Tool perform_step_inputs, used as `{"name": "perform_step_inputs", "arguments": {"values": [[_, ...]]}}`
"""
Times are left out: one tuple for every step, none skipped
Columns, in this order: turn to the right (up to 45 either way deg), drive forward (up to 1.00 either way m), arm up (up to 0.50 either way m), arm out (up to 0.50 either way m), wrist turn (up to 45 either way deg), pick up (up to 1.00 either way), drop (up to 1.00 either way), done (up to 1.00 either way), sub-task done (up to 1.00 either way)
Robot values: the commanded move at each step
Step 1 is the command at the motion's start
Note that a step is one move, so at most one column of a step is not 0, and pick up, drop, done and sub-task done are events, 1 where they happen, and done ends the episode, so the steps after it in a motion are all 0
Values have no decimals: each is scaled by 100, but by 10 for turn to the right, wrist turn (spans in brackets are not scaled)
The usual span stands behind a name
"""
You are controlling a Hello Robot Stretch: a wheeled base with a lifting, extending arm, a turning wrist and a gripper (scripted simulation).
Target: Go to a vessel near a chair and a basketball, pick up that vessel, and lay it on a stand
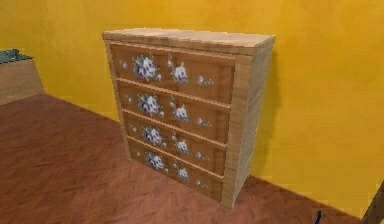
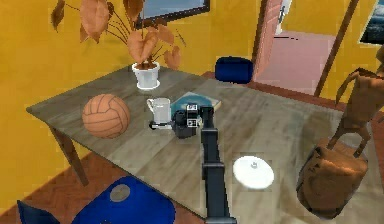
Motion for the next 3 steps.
{"name": "perform_step_inputs", "arguments": {"values": [[0,0,22,0,0,0,0,0,0],[0,0,0,0,-450,0,0,0,0],[0,0,0,0,-450,0,0,0,0]]}}
